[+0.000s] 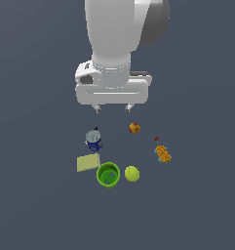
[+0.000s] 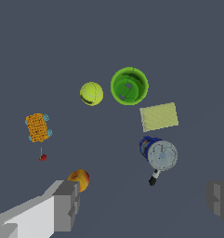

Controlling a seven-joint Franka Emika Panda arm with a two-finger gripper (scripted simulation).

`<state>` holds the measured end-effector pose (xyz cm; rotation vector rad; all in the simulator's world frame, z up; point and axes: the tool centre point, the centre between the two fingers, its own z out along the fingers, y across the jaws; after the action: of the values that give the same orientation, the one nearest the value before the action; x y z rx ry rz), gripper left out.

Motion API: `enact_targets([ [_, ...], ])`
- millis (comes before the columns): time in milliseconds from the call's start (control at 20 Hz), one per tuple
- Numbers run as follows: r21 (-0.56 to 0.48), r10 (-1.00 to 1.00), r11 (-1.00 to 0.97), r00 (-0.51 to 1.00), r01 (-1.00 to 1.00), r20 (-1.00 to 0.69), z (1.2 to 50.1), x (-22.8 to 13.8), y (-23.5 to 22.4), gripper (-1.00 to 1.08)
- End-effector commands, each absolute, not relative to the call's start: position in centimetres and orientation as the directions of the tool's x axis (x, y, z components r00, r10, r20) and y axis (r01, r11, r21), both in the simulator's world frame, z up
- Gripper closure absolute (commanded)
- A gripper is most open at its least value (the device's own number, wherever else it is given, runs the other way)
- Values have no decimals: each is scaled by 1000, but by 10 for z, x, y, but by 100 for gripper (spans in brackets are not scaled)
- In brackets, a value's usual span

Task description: Pick up a designated object from a clutter of objects.

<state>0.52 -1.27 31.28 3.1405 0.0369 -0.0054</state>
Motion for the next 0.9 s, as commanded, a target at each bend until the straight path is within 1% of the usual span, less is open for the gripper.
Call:
enact_targets([
  [0, 1, 23, -1000, 1000, 23, -3, 313, 5, -13, -92],
  [500, 27, -2, -1000, 1000, -2, 18, 317, 7, -33, -92],
  [850, 29, 9, -1000, 1000, 8, 16, 307, 11, -24, -92],
])
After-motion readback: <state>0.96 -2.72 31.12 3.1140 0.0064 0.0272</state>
